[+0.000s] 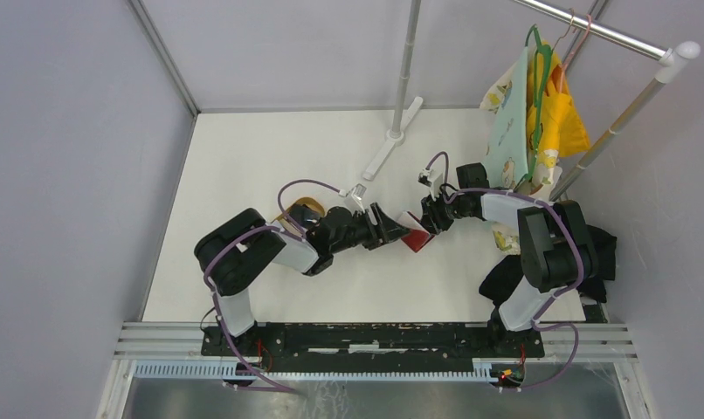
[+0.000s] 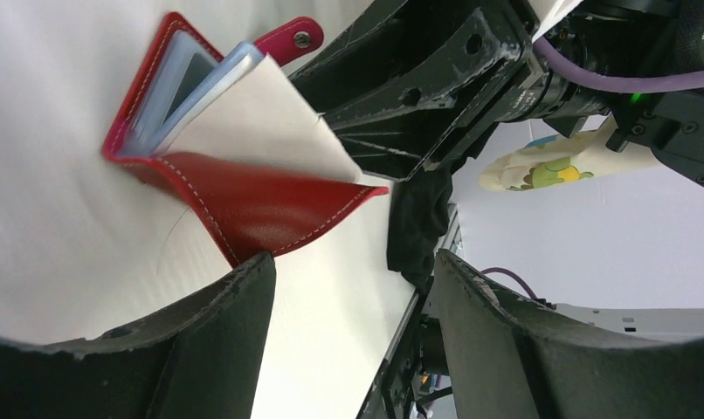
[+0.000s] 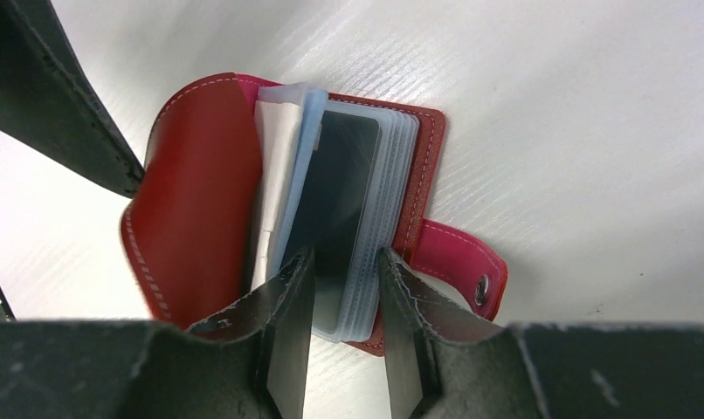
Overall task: Put the credit cards into the card holder
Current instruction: Close the card holder at the center of the board.
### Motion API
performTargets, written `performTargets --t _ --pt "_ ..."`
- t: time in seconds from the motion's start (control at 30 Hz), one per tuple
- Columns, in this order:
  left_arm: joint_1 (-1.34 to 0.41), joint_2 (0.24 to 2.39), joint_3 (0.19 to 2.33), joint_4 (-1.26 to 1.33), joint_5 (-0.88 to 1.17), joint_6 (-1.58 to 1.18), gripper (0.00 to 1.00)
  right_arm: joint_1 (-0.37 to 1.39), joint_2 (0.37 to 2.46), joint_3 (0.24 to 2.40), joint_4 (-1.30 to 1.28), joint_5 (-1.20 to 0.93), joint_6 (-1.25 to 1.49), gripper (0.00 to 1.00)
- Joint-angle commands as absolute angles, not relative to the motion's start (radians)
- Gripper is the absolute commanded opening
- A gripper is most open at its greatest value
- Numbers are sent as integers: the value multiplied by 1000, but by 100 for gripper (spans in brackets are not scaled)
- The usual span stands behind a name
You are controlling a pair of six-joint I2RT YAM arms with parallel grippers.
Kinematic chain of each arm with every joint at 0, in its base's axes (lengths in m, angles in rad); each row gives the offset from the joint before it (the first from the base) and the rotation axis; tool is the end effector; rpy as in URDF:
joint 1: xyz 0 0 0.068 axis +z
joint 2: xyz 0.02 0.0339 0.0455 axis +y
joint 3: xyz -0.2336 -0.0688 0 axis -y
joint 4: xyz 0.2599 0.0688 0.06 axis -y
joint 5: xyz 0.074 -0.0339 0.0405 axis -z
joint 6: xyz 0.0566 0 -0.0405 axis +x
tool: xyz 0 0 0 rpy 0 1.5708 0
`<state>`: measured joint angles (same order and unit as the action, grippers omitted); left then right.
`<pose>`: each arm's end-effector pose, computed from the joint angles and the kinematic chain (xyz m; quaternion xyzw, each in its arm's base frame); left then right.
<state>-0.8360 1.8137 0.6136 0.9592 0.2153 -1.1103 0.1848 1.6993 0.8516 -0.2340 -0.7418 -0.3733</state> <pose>0.2269 -0.2691 0.0889 -0.0413 0.7841 -0.5547 0.2753 0.3088 0.0966 0.0879 -0.3334 0.8451 0.3289 0.2577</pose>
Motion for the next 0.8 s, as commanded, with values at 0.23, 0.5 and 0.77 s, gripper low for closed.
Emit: performTargets --t 0.23,0.5,0.77 --pt "-828 1808 724 813 246 -957 75 230 1737 870 -355 -818 -432 36" --pt "-829 1765 695 799 242 -915 77 270 1743 883 -387 -852 -464 36" --pt "-837 1622 590 799 214 -875 81 307 1722 887 -394 -874 -483 36"
